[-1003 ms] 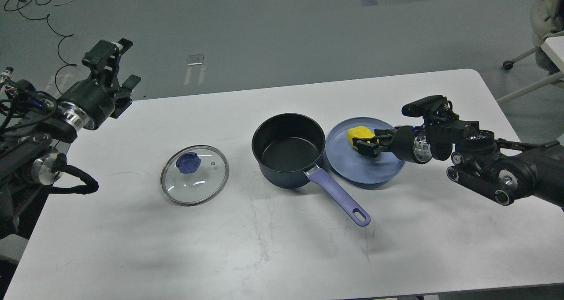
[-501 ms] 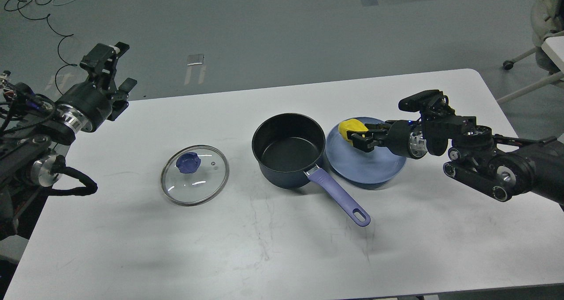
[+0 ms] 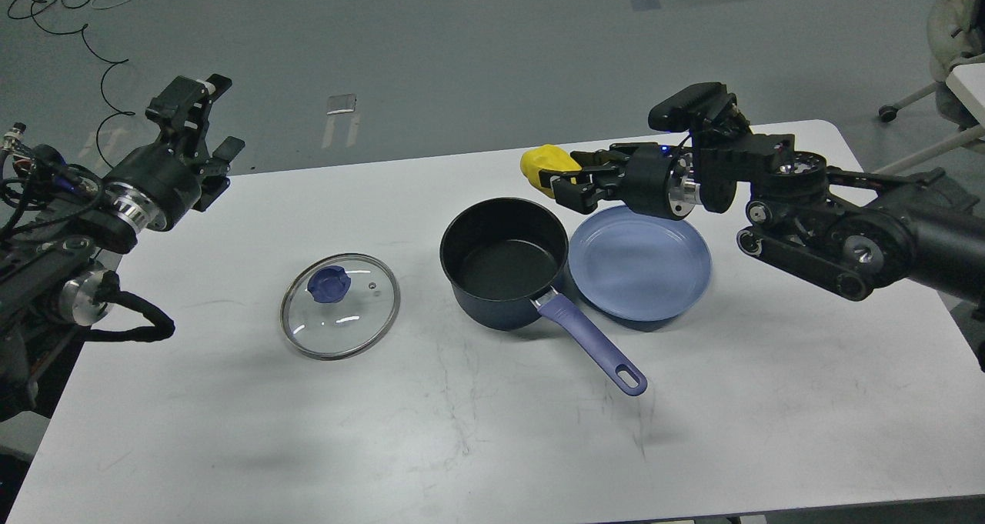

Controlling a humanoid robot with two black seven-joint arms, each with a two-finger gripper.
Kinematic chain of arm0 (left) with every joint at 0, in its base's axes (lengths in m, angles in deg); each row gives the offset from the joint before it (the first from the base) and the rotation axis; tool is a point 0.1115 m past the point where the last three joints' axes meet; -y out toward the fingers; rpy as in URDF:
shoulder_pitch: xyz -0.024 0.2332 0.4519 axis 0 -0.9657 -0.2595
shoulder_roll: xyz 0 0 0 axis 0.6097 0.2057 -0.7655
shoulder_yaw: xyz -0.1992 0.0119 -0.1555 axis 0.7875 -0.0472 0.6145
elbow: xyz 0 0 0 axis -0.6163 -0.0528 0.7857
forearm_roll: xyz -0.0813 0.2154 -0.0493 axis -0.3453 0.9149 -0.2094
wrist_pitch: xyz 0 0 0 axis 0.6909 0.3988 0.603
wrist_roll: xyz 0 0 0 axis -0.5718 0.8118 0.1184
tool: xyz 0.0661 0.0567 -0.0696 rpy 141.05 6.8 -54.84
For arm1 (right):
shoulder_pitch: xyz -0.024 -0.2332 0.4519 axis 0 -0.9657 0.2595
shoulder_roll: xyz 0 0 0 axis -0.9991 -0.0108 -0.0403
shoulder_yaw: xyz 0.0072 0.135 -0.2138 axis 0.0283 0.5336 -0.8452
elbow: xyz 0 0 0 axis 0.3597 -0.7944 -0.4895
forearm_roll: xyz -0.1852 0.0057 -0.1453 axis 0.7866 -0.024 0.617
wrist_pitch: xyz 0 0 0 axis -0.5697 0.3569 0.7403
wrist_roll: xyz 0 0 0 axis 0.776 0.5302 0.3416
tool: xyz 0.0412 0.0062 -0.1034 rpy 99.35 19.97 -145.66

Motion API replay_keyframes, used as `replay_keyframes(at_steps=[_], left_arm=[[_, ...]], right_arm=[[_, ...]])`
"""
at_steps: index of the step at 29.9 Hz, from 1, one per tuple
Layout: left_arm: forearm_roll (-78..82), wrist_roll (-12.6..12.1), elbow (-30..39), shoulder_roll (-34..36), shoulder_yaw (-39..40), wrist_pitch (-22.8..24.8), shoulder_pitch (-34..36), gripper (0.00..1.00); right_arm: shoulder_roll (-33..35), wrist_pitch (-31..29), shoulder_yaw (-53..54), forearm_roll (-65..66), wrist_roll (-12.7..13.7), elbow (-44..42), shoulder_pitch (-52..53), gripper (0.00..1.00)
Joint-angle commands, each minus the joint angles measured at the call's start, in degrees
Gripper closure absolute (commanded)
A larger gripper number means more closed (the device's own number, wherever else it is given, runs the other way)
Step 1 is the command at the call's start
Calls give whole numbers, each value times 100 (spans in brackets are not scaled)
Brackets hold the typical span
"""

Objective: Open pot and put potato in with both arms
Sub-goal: 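Lift the potato and carry it over the saucepan with the right gripper, then open the right gripper to drop the potato into the pot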

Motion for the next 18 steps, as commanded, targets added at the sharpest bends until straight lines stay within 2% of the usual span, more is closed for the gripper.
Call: replay_keyframes(at_steps=[1, 3, 4, 14, 18], left_arm=[[-17, 0, 1, 10, -1, 6, -3, 2], [-26, 0, 1, 10, -1, 6, -3, 2], [-26, 0, 1, 10, 8, 15, -3, 2], [-97, -9, 27, -95, 43, 85, 32, 2], [-508, -52, 115, -323, 569, 268, 50, 2]], right_arm=[[-416, -2, -298, 3, 22, -110, -7, 42], [-671, -11, -343, 3, 75, -285, -7, 22], [-794, -11, -343, -6, 83, -382, 2, 2], [-743, -37, -71, -357, 119, -409, 90, 0], [-690, 24, 1068, -900, 154, -409, 37, 0]])
